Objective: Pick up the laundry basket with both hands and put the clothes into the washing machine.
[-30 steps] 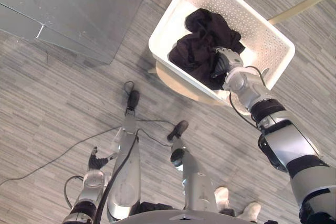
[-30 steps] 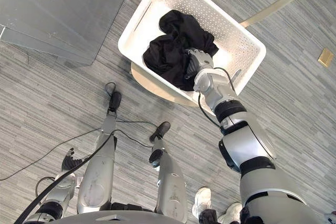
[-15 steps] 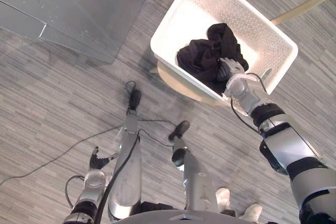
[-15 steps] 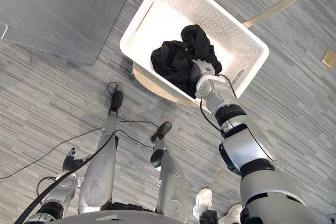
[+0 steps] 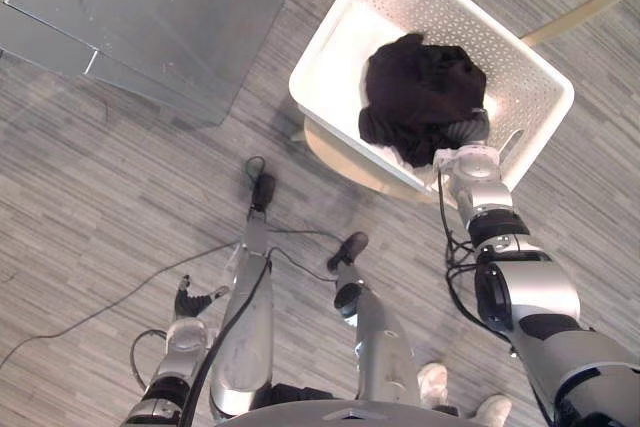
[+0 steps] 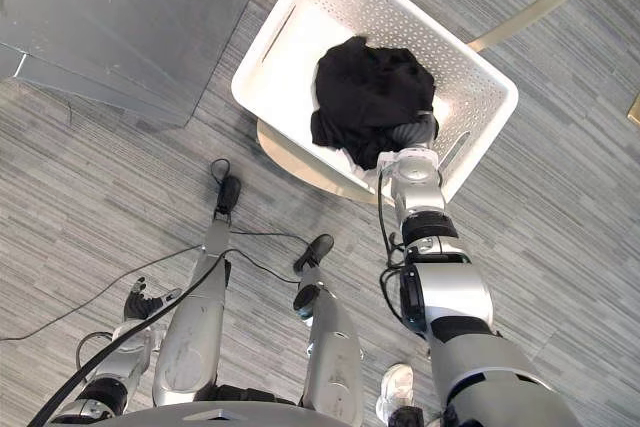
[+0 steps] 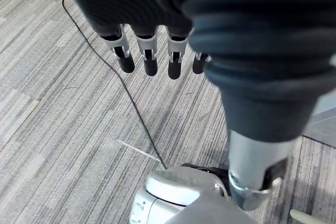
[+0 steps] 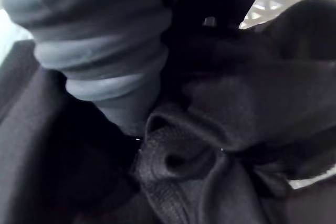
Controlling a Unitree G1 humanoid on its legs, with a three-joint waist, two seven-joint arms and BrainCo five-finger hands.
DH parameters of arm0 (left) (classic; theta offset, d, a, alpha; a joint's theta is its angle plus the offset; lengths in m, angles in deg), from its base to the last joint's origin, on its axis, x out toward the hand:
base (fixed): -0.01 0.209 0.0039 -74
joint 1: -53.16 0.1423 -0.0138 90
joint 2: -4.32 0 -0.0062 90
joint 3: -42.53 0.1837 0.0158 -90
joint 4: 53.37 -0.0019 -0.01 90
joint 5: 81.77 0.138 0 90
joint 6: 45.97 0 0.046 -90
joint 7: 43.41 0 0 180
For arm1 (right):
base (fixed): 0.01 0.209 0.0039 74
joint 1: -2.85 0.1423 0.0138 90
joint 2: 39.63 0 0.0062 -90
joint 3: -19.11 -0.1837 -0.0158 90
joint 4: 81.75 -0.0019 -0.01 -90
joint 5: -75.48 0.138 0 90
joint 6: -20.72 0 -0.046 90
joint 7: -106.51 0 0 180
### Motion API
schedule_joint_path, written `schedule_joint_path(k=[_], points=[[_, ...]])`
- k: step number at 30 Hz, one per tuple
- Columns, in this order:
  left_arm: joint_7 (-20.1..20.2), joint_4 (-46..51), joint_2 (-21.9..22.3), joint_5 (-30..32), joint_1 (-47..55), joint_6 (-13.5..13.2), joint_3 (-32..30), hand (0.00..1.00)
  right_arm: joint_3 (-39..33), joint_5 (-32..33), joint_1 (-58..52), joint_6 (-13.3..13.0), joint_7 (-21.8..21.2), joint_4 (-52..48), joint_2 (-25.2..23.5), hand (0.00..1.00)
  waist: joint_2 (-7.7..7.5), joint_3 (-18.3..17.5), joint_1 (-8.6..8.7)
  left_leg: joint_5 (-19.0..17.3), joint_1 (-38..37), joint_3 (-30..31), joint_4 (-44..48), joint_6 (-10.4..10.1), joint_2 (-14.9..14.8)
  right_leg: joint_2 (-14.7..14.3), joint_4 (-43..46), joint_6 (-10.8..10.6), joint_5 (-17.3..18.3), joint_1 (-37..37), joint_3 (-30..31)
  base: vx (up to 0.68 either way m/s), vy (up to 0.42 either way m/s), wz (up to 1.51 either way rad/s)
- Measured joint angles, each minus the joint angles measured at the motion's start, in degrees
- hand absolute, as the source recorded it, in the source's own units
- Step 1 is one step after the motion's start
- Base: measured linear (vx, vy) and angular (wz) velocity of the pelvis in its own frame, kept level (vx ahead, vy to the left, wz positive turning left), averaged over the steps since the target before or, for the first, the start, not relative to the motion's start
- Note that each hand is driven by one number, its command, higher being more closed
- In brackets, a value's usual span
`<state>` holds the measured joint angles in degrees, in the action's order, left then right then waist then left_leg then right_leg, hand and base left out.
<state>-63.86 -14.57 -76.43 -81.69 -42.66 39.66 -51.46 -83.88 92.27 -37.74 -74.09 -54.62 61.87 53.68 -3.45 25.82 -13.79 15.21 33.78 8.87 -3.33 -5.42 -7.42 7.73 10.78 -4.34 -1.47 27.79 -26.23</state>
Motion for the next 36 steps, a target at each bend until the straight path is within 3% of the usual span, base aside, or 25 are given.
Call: schedule_joint_path(k=[3, 7, 15, 23, 30, 34, 36], points=[[-0.71, 0.49, 0.81, -0.02, -0.44, 0.23, -2.95, 0.00, -3.72, 14.09, -2.70, -4.18, 1.29, -6.96, -3.53, 1.00, 0.00, 0.00, 0.63, 0.01, -0.24, -0.17, -0.27, 0.00, -0.01, 0.11, 0.29, -0.05, 0.16, 0.01, 0.02, 0.03, -0.049, 0.00], [-0.89, 0.70, 1.60, -0.04, -0.45, 1.02, -5.15, 0.00, -3.95, 25.52, -7.05, -9.45, 1.41, -18.01, -8.15, 1.00, -0.02, -0.01, 1.37, 0.37, -2.02, -0.87, -1.00, -0.29, 0.04, 0.36, 0.52, -0.19, 0.51, -1.14, 0.35, 0.05, -0.055, -0.01], [-0.37, 1.16, 1.73, -0.06, -0.05, 1.48, -5.98, 0.00, 2.05, 30.78, -14.31, -12.53, 0.28, -34.34, -12.40, 1.00, -0.06, -0.03, 2.41, -0.95, -7.59, -1.19, -1.01, 0.29, 0.85, 2.37, 5.28, -0.48, 3.83, -4.96, 0.43, 0.01, -0.066, 0.09], [1.31, 2.44, 1.41, -2.07, 5.13, 2.08, -9.20, 0.00, 9.16, 35.82, -22.62, -12.87, -2.42, -46.66, -15.07, 1.00, -0.48, -0.65, 3.30, -2.56, -15.44, -2.59, -1.05, 2.31, 2.67, 5.18, 8.49, -1.67, 7.09, -11.76, 0.41, 0.02, -0.046, 0.13], [2.03, -0.83, 1.22, -5.11, 9.80, 2.32, -21.37, 0.00, 10.28, 39.34, -32.85, -12.89, -6.26, -50.47, -17.29, 1.00, -1.59, -8.76, 4.06, -4.18, -20.13, -2.00, -1.13, 2.64, 4.19, 6.16, 5.27, -3.06, 7.72, -18.76, -1.51, 0.09, -0.023, 0.16], [2.16, -1.08, 1.03, -9.51, 10.52, 4.11, -34.40, 0.00, 9.43, 40.33, -38.34, -12.88, -8.36, -50.54, -18.35, 1.00, -1.53, -14.58, 4.48, -5.39, -23.16, -2.10, -1.18, 2.06, 4.77, 5.66, 0.65, -4.06, 6.59, -23.92, -2.49, 0.07, -0.010, 0.06], [1.75, 4.71, 0.64, -10.81, 11.61, 4.59, -40.59, 0.00, 9.24, 40.32, -41.10, -12.88, -8.41, -51.12, -18.95, 1.00, -1.44, -17.44, 4.54, -6.26, -24.49, -2.38, -1.32, 1.72, 4.84, 5.11, -1.73, -4.22, 5.73, -26.07, -2.54, 0.06, -0.010, -0.05]])
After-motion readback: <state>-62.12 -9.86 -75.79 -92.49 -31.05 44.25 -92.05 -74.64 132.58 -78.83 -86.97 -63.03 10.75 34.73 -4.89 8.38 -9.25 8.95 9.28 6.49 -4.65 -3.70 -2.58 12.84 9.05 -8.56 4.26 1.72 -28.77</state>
